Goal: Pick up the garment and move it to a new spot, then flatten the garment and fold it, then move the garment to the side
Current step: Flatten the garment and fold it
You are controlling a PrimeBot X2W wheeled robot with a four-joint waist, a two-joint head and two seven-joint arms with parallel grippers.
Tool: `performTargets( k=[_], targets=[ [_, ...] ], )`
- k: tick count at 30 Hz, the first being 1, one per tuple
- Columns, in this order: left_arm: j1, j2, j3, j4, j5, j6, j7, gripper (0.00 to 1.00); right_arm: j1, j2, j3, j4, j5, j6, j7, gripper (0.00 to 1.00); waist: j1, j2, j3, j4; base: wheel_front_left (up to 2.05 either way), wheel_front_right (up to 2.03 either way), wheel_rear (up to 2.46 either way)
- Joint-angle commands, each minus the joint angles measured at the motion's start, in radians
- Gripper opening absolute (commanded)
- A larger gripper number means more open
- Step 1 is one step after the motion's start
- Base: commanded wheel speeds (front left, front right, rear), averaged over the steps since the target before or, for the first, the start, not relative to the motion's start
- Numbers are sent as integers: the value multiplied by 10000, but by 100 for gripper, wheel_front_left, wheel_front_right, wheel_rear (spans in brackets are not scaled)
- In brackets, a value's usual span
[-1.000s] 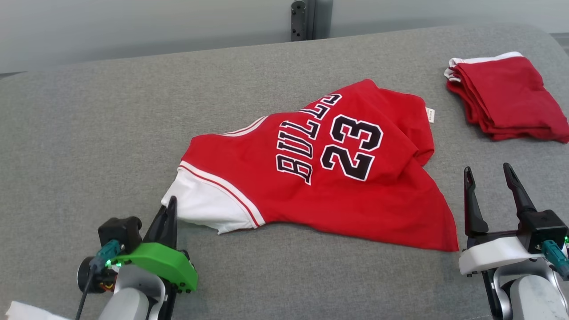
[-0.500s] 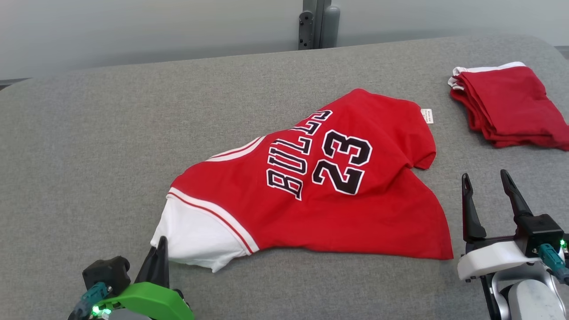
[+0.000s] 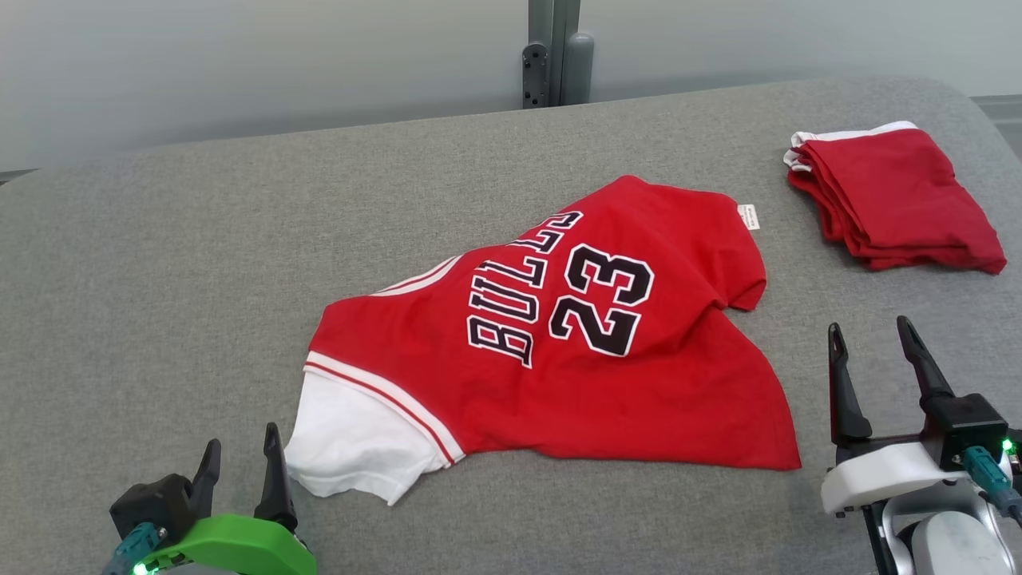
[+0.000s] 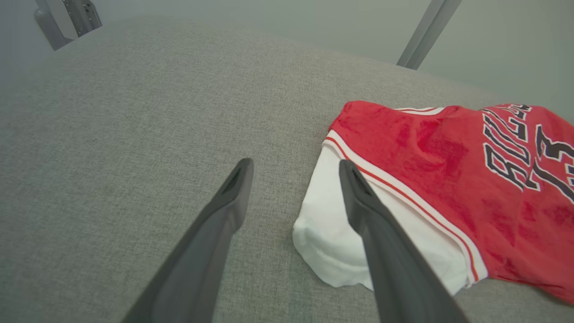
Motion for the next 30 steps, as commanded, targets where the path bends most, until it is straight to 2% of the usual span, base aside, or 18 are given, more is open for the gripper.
performTargets(
  k=[1,6,14,19,24,25,26,27,29,30],
  targets=[
    [-167,58,-4,12,64,-80,-148,100,72,-14,80,71,-115,-16,-30,100,0,0,-17,43,0,0,0],
    [-351,-82,-174,-84,143,-273,-520,100,-311,-18,478,580,-419,-16,-30,100,0,0,26,281,0,0,0],
    [-683,-358,-566,-205,351,-514,-966,100,-1786,-480,1278,2519,-300,-16,316,100,0,0,270,969,0,0,0],
    [-822,-513,-743,-214,410,-577,-1070,100,-2841,-825,1715,3825,-98,-17,946,100,0,0,474,1448,0,0,0],
    [-898,-599,-821,-113,400,-596,-1145,100,-3681,-1055,2051,5165,493,-17,2096,100,0,0,634,1850,0,0,0],
    [-923,-620,-832,-95,397,-602,-1171,100,-3823,-1108,2076,5381,589,-16,2326,94,0,0,665,1911,0,0,0],
    [-952,-640,-849,-79,390,-606,-1188,100,-3968,-1131,2132,5542,671,-17,2476,50,0,0,691,1962,0,0,0],
    [-975,-651,-850,-57,385,-602,-1212,100,-4102,-1150,2184,5651,743,-16,2559,37,0,0,710,1999,0,0,0],
    [-1013,-675,-871,-15,385,-627,-1242,100,-4350,-1227,2319,5851,892,-16,2689,0,0,0,755,2089,0,0,0],
    [-1027,-689,-883,8,386,-634,-1240,100,-4471,-1294,2392,5921,930,-16,2728,0,0,0,779,2128,0,0,0]
  ],
)
